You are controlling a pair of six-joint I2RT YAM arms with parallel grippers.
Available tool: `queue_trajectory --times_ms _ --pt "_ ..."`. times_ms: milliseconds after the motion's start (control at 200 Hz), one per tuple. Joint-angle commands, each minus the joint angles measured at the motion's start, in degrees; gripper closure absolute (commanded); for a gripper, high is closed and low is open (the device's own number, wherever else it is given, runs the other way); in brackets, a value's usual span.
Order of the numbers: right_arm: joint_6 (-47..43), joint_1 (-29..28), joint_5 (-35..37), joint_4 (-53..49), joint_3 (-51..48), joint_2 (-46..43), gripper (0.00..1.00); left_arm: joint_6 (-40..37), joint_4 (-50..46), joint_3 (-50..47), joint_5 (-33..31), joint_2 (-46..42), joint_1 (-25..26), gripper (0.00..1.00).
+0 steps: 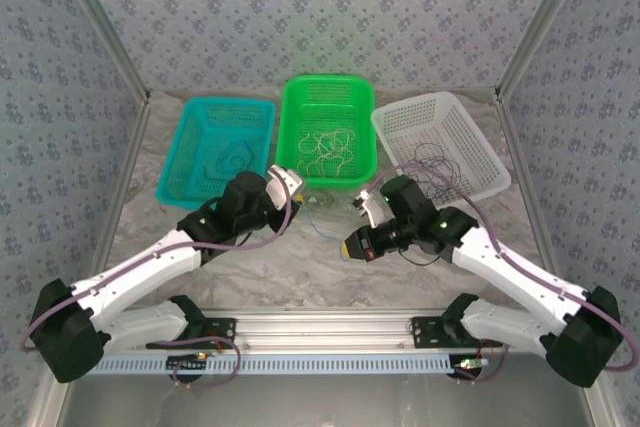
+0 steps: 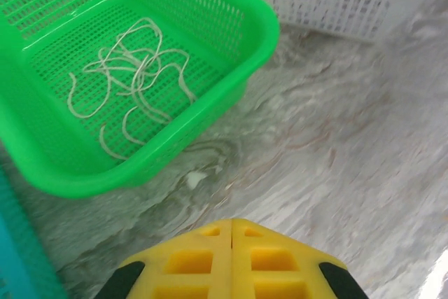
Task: Untangle the cables
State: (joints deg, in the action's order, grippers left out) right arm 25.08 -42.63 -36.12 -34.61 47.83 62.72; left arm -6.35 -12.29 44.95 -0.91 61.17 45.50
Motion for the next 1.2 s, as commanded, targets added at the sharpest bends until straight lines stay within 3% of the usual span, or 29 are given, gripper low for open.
queue_trajectory --times_ms 0,125,270,480,775,909,959,1114,1194 --pt "-4.9 -1.0 -1.8 -8.0 3.3 3.7 1.00 -6.1 -7.1 3.2 -5.4 -1.0 0.0 1.00" --pt "-6.8 -2.0 1.0 -10.1 5.1 7.0 1.00 -7.1 -7.6 4.9 -7.9 -1.1 0.9 1.00" --pt "-7.9 -2.4 4.1 -10.8 6.1 10.1 1.00 -7.1 -9.0 7.6 -5.9 -0.8 3.4 1.00" --pt "-11.3 -5.0 -4.4 -10.8 7.6 16.4 0.98 -10.8 -12.0 9.1 -4.5 1.0 7.8 1.00" --pt "-13.7 -6.4 -6.4 -11.9 9.0 18.9 0.90 -14.0 -14.8 9.1 -8.2 0.7 9.2 1.00" --pt "-13.4 -5.4 -5.7 -9.8 9.0 17.1 0.77 -13.9 -15.1 9.6 -9.8 0.3 9.2 1.00" --pt "-13.1 -5.2 -4.2 -8.6 8.9 16.3 0.64 -13.5 -14.9 9.8 -10.2 0.3 9.2 1.00" --pt "-11.4 -3.5 -2.6 -2.1 6.7 12.1 0.54 -12.5 -15.0 10.9 -10.4 0.9 9.2 1.00" --pt "-11.0 -3.0 -0.5 -0.1 5.0 9.4 0.40 -11.7 -15.4 11.6 -9.6 1.2 9.2 1.00"
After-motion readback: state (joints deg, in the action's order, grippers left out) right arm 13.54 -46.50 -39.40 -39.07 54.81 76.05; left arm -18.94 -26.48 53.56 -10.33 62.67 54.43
